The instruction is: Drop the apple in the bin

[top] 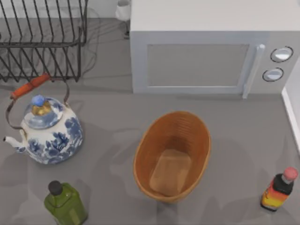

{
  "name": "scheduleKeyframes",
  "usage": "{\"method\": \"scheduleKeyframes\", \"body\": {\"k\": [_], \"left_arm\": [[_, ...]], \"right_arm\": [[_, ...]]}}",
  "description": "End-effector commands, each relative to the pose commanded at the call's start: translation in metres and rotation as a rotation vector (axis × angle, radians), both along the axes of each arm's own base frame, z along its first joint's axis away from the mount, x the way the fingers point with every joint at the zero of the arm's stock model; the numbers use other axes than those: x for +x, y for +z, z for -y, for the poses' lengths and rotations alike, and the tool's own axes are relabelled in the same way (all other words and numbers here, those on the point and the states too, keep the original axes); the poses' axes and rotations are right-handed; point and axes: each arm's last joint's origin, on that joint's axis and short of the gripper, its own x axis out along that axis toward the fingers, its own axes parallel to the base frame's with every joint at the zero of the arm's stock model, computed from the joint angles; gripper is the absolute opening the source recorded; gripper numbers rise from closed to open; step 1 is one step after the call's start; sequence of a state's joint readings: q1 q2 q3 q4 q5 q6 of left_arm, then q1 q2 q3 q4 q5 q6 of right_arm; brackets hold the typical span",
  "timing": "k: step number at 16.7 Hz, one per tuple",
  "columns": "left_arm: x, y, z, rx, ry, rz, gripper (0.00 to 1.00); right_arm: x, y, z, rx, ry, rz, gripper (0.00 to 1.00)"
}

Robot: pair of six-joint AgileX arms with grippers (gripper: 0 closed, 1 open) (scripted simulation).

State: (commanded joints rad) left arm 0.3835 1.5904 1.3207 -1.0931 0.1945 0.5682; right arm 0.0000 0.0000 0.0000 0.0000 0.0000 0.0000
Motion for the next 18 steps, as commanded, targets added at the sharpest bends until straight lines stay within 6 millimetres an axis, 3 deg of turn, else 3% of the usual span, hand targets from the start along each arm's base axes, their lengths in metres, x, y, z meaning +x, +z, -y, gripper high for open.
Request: {"method": "scheduleKeyframes", "body": {"k": [4, 7, 10, 13, 15, 18], "left_arm": [[0.005, 0.006, 0.007, 0.01, -0.03, 0.009, 0.0], [0.021, 0.034, 0.031, 0.048, -0.136, 0.061, 0.0], [0.039, 0.081, 0.072, 0.101, -0.297, 0.158, 0.0], [0.043, 0.127, 0.12, 0.142, -0.468, 0.269, 0.0], [0.042, 0.14, 0.151, 0.15, -0.576, 0.283, 0.0], [0.045, 0.138, 0.197, 0.146, -0.723, 0.22, 0.0]], "right_arm": [[0.0, 0.0, 0.0, 0.0, 0.0, 0.0, 1.0], [0.0, 0.0, 0.0, 0.0, 0.0, 0.0, 1.0], [0.0, 0.0, 0.0, 0.0, 0.0, 0.0, 1.0], [0.0, 0.0, 0.0, 0.0, 0.0, 0.0, 1.0], [0.0, 0.0, 0.0, 0.0, 0.0, 0.0, 1.0], [0.0, 0.0, 0.0, 0.0, 0.0, 0.0, 1.0]]}}
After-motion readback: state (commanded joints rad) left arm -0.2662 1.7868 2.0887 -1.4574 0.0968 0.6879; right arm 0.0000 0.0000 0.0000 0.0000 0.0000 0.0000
